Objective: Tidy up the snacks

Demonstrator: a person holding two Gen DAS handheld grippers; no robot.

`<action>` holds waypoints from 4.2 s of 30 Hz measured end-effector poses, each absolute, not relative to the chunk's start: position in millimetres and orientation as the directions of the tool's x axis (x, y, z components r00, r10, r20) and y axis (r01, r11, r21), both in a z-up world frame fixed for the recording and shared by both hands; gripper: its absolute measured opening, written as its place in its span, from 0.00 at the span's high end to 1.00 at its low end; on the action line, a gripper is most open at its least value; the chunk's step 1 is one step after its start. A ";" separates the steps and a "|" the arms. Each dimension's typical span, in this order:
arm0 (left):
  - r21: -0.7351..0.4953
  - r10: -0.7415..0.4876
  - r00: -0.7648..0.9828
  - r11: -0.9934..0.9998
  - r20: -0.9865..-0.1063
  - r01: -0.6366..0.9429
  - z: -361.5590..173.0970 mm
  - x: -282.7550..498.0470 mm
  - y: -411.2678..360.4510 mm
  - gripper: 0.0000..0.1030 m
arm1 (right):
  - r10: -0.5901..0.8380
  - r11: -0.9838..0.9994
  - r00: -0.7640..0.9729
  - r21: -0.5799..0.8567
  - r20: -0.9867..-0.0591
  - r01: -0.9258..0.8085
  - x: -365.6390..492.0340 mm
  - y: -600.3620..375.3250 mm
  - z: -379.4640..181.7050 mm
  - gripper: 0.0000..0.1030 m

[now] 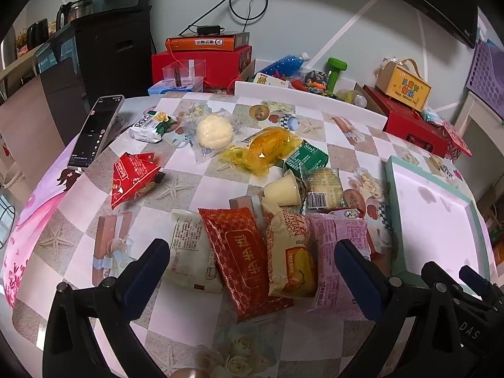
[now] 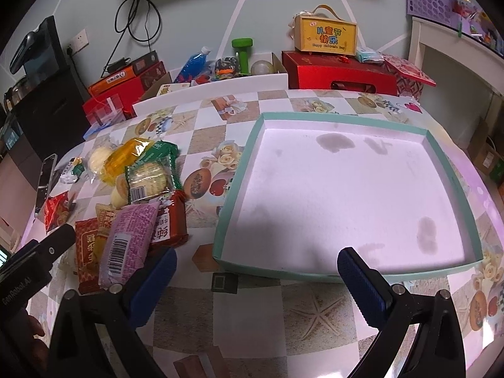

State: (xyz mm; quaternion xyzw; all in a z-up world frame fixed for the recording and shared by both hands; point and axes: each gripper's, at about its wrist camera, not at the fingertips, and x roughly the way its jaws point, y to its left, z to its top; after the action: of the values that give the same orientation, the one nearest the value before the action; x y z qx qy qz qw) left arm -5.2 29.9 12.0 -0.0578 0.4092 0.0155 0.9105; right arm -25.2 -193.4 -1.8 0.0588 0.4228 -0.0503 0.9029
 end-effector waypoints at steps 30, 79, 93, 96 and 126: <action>-0.090 -0.014 0.713 0.994 -0.701 -0.069 17.6 -7.2 30.8 0.00 | -0.043 0.987 0.622 0.062 -0.782 0.147 -22.3 -193.5 -7.4 0.00; -0.011 0.110 0.472 0.969 -0.875 -0.245 -56.8 29.8 94.4 0.18 | 0.062 0.997 0.548 0.025 -0.834 -0.075 8.5 -83.9 -34.9 0.27; -0.100 0.048 0.518 0.962 -0.854 -0.255 -47.0 23.9 104.3 0.48 | 0.106 0.994 0.561 0.063 -0.821 -0.094 4.7 -85.9 -30.1 0.57; -0.116 0.034 0.528 0.962 -0.848 -0.248 -42.8 20.6 102.3 0.48 | 0.117 0.992 0.575 0.074 -0.810 -0.098 2.3 -86.9 -25.8 0.58; -0.161 -0.261 0.650 0.964 -0.714 0.210 71.7 68.8 -55.8 0.48 | -0.111 0.948 0.680 0.129 -0.724 0.292 38.7 -232.5 48.0 0.58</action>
State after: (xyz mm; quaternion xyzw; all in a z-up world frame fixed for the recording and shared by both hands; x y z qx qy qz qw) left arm 68.8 -55.8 71.7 -0.0320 0.3978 -0.1295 0.9077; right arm 38.7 -232.5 48.0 0.1180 0.3840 -0.1109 0.9090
